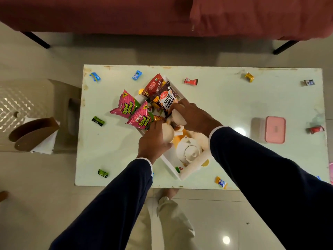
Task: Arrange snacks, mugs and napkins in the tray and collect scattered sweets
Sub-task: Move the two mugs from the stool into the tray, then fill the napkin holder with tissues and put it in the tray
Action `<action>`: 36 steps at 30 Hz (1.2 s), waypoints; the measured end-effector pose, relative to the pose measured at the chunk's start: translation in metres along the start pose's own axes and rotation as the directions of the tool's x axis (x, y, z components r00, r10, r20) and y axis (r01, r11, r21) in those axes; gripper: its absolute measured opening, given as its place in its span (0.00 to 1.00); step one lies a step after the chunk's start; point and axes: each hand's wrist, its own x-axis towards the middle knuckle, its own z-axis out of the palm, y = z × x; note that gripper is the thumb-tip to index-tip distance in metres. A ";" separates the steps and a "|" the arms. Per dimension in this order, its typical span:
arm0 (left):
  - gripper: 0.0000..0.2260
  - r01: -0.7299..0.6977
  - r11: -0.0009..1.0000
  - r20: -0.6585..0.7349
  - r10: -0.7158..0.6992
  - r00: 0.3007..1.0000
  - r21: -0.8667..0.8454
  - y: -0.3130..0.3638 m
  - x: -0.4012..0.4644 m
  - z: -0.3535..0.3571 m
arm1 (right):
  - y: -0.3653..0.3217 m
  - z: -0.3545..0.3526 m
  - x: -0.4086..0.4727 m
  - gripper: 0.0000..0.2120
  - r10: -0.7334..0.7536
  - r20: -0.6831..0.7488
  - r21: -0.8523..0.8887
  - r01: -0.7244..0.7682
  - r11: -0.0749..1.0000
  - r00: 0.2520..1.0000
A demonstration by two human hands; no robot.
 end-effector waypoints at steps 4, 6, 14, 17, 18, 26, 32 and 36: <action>0.42 0.013 0.998 -0.036 -0.011 0.999 0.060 0.001 -0.001 -0.001 | -0.001 -0.006 -0.006 0.43 -0.012 -0.008 0.059 0.013 0.998 1.000; 0.42 0.043 0.999 -0.037 -0.044 0.998 -0.033 0.000 -0.003 -0.004 | -0.005 -0.011 -0.010 0.43 -0.001 -0.039 0.016 0.001 1.000 0.999; 0.17 -0.076 0.977 -0.232 0.028 0.972 -0.200 -0.056 -0.056 -0.059 | -0.082 -0.051 -0.020 0.15 -0.004 -0.241 0.210 0.056 0.976 0.971; 0.16 0.011 0.983 -0.250 -0.058 0.966 -0.184 -0.112 -0.086 -0.092 | -0.135 -0.059 -0.003 0.12 -0.104 -0.237 0.246 0.163 0.955 0.966; 0.16 0.043 0.981 -0.263 -0.093 0.960 -0.191 -0.133 -0.096 -0.103 | -0.156 -0.058 0.006 0.12 -0.130 -0.235 0.267 0.192 0.944 0.963; 0.27 0.373 0.910 -0.472 -0.414 0.778 -0.182 -0.303 -0.117 -0.164 | -0.301 0.005 0.078 0.07 -0.159 -0.036 0.467 0.157 0.870 0.987; 0.36 0.473 0.848 -0.257 -0.525 0.811 -0.239 -0.396 -0.084 -0.184 | -0.378 0.069 0.123 0.11 -0.124 0.080 0.378 0.085 0.922 0.989; 0.26 0.365 0.919 -0.164 -0.387 0.907 -0.149 -0.428 -0.063 -0.188 | -0.423 0.087 0.142 0.13 -0.243 0.033 0.110 0.238 0.965 0.970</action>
